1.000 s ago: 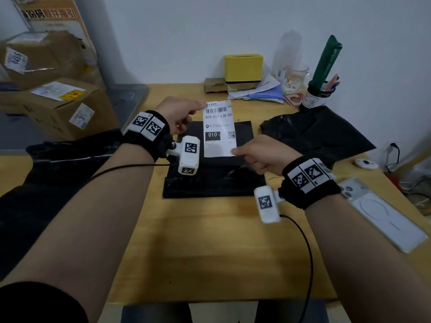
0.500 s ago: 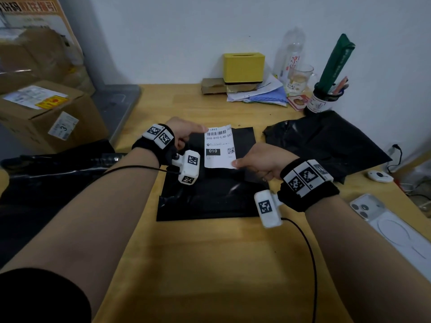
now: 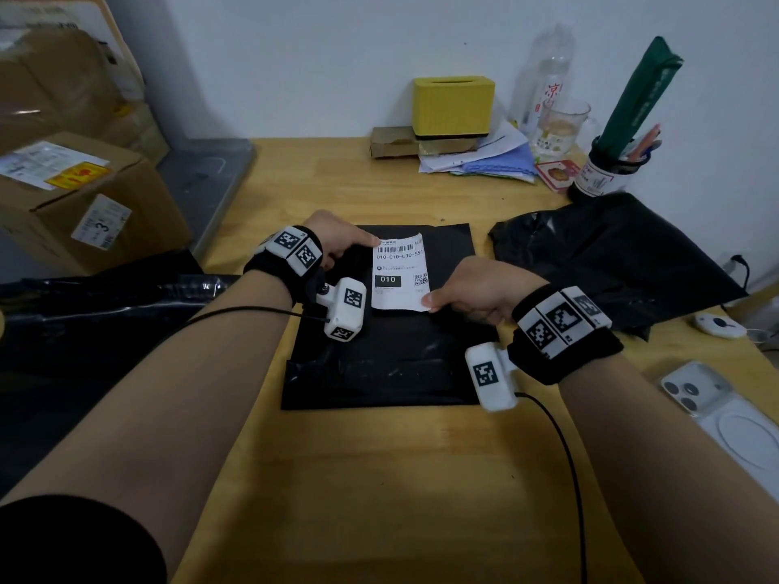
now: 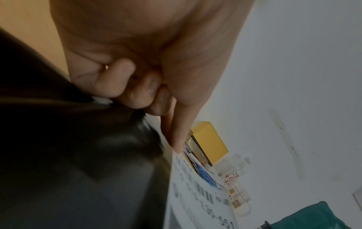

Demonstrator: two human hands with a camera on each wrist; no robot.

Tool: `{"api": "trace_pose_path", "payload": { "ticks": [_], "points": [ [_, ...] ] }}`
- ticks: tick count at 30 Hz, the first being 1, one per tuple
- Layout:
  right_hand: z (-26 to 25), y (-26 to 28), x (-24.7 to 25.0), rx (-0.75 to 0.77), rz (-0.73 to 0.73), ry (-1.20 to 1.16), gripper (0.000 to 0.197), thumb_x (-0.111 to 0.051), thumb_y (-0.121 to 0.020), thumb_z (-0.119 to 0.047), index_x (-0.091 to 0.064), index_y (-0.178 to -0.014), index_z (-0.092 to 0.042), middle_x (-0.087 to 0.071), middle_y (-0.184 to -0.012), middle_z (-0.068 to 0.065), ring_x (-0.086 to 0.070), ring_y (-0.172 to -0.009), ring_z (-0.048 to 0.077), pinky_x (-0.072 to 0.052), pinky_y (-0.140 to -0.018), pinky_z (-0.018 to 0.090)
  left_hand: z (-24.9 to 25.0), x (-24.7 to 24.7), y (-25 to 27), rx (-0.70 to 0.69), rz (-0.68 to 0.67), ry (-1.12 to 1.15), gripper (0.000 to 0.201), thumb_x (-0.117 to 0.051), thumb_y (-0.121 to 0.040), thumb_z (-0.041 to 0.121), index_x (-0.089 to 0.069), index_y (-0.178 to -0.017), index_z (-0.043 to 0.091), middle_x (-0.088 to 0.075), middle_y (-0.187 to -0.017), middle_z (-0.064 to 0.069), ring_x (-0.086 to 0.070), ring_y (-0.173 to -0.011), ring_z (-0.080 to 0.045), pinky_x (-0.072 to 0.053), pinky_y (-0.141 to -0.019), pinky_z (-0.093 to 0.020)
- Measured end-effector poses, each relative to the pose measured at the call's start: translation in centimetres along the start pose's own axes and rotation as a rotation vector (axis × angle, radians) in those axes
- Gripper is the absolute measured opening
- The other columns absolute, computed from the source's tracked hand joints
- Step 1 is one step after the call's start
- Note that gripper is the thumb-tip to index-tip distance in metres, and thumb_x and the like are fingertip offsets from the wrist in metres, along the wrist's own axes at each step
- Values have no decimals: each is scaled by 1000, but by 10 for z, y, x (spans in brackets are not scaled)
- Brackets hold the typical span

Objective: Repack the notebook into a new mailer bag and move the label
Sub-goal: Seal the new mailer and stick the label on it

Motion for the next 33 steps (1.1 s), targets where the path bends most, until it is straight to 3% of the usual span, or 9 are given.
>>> {"api": "trace_pose_path", "payload": {
  "ticks": [2,5,7,10,12,16,22,28,33],
  "points": [
    [-1,0,0,1,-1,9,46,-74,-89,-28,-49,-53,-16,-34,-44,-1,-27,-36,16,-22,-44,22,1,1,2,5,-1,-17,47,-86,-72,42,-65,-95,7,-49,-69,-5,-54,-64,-20,-45,-49,-21],
    [-1,1,1,-5,0,30,45,-74,-89,-29,-48,-54,-16,-34,-44,-1,-28,-37,16,-23,-45,23,0,1,1,-10,-18,-18,65,-86,-73,40,-65,-118,-2,-57,-75,-8,-64,-104,-25,-56,-78,-33],
    [-2,2,1,-7,5,41,45,-74,-89,-29,-48,-54,-15,-35,-43,-1,-28,-36,15,-23,-45,23,0,2,2,-21,-4,-33,64,-85,-73,38,-65,-119,-1,-70,-103,-16,-63,-110,-27,-55,-84,-37],
    [-3,3,1,-10,18,49,44,-74,-89,-28,-49,-55,-15,-36,-42,-2,-29,-36,15,-24,-45,23,2,2,5,-51,3,-94,60,-84,-74,40,-68,-116,1,-64,-124,-19,-65,-83,-24,-54,-63,-32],
    [-4,2,1,-6,24,58,43,-74,-89,-28,-50,-55,-15,-37,-43,-1,-31,-37,16,-25,-46,23,2,2,6,-54,5,-128,58,-84,-75,41,-69,-115,2,-65,-121,-17,-51,-62,-21,-41,-48,-25],
    [-5,0,-1,-3,22,73,42,-74,-89,-28,-52,-55,-15,-39,-43,-1,-33,-39,16,-26,-46,24,0,2,5,-37,11,-124,55,-84,-75,40,-71,-111,2,-66,-117,-17,-44,-53,-21,-37,-47,-25],
    [-5,0,-2,-15,15,89,41,-75,-88,-31,-53,-56,-15,-39,-46,0,-34,-41,16,-27,-46,23,1,2,5,-22,4,-108,55,-87,-69,43,-73,-105,3,-55,-68,-5,-46,-50,-20,-38,-47,-23],
    [-5,-2,-1,-24,22,111,30,-77,-84,-33,-62,-69,-11,-42,-50,2,-36,-43,17,-29,-45,23,6,1,7,-39,21,-140,57,-87,-69,43,-72,-105,2,-61,-74,-7,-52,-56,-21,-38,-48,-24],
    [-5,-5,2,-37,51,148,37,-79,-82,-33,-56,-61,-13,-40,-42,-2,-35,-35,15,-30,-43,21,4,1,6,-49,23,-136,53,-87,-70,41,-73,-103,2,-63,-79,-8,-53,-56,-20,-39,-46,-24]
  ]
}}
Point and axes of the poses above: each hand's wrist, its own y-axis away from the middle knuckle, its own x-axis out of the back of the hand, z = x × y, the point moved 9 cm from there along -y, towards the middle knuckle
